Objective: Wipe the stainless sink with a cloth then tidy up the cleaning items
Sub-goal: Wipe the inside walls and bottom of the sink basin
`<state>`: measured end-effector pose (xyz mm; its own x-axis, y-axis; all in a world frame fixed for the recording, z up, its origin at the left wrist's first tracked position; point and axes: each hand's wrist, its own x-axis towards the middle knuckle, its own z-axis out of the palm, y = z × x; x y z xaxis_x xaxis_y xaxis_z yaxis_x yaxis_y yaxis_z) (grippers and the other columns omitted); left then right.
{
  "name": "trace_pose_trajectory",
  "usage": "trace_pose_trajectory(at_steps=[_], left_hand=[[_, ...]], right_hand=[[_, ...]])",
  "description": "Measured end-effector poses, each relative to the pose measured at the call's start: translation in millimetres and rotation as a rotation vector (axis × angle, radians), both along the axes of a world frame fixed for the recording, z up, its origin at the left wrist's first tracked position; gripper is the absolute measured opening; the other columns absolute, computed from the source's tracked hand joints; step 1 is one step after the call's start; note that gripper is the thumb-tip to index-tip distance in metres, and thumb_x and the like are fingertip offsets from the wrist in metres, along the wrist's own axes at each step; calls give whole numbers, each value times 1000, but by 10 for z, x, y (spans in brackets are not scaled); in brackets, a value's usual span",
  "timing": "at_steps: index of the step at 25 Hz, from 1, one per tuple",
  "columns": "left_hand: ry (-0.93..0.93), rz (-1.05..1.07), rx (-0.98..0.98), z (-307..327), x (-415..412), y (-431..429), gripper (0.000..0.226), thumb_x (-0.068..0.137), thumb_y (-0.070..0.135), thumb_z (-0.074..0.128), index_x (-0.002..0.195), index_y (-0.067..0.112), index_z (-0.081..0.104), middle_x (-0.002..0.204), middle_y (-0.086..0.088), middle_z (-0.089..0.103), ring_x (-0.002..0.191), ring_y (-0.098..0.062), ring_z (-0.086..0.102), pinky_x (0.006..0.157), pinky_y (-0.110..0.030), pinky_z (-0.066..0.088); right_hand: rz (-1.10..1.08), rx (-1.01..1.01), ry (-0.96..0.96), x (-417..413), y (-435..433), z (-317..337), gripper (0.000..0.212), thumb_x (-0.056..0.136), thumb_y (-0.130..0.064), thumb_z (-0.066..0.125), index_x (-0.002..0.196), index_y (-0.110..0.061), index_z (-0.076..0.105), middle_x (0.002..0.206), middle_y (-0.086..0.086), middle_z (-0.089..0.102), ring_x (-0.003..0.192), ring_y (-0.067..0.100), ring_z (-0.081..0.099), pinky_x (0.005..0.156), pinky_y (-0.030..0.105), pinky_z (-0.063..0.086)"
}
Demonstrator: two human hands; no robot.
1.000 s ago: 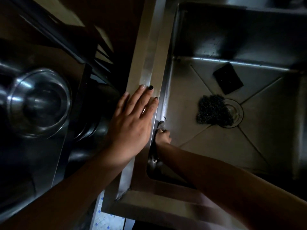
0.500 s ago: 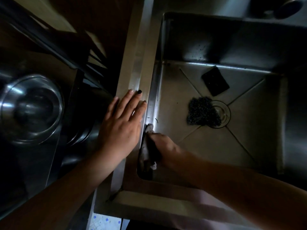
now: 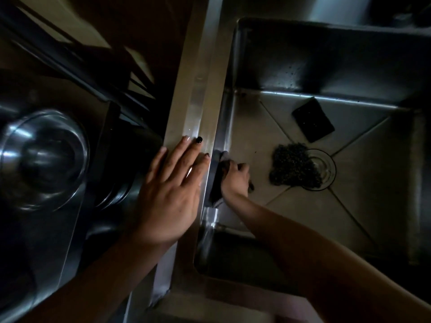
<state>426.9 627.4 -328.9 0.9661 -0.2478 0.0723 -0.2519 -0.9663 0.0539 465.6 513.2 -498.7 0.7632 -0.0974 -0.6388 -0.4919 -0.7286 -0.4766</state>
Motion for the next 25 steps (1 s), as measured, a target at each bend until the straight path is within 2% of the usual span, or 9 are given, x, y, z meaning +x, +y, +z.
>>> trace_pose_trajectory(at_steps=[2, 5, 9, 12, 16, 19, 22, 25], left_hand=[[-6, 4, -1, -3, 9, -3, 39, 90, 17, 36, 124, 11, 55, 138, -9, 47, 134, -25, 33, 111, -44, 20], [3, 1, 2, -5, 18, -8, 40, 89, 16, 37, 124, 11, 54, 139, -9, 46, 135, -24, 32, 112, -44, 19], [-1, -5, 11, -2, 5, -13, 40, 88, 15, 39, 124, 11, 54, 139, -10, 47, 135, -26, 33, 111, -45, 20], [-10, -2, 17, -12, 15, -14, 40, 86, 14, 42, 124, 11, 54, 138, -10, 47, 134, -26, 34, 111, -44, 19], [-19, 0, 22, -21, 12, -16, 39, 86, 13, 43, 122, 10, 56, 138, -10, 48, 133, -27, 35, 111, -43, 19], [-16, 7, 27, -15, 10, -19, 38, 87, 14, 42, 122, 9, 56, 137, -11, 49, 133, -28, 36, 111, -45, 21], [-19, 10, 29, 9, 2, -24, 39, 88, 17, 38, 121, 8, 57, 136, -11, 50, 132, -29, 37, 109, -47, 25], [-21, 11, 19, 15, 8, -35, 41, 87, 17, 36, 121, 8, 57, 136, -11, 50, 132, -30, 38, 108, -48, 27]], right_hand=[[-39, -17, -51, -76, 88, -46, 35, 95, -13, 33, 127, -8, 44, 128, 18, 33, 117, 38, 36, 103, 40, 30], [-135, 69, -26, -114, 82, -98, 34, 96, -23, 35, 124, -10, 47, 124, 16, 35, 112, 36, 41, 101, 38, 34], [-362, 273, 117, -243, 135, -81, 38, 97, -27, 37, 130, -10, 46, 132, 18, 36, 116, 36, 45, 103, 31, 31], [-580, 401, 272, -259, 146, 16, 39, 96, -27, 39, 129, -7, 48, 131, 21, 47, 120, 36, 46, 105, 39, 35], [-624, 460, 364, -289, 149, 426, 38, 96, -30, 39, 123, -7, 53, 126, 20, 55, 117, 34, 51, 101, 40, 40], [-513, 430, 305, -374, 206, 914, 37, 97, -26, 32, 125, -8, 48, 129, 18, 47, 113, 34, 46, 102, 35, 36], [-522, 535, 135, -486, 211, 1363, 32, 96, -23, 34, 124, -17, 47, 113, 8, 40, 90, 18, 40, 87, 24, 30], [-552, 561, 9, -424, 213, 1450, 30, 95, -24, 37, 123, -19, 48, 110, 5, 39, 90, 14, 39, 85, 22, 29]])
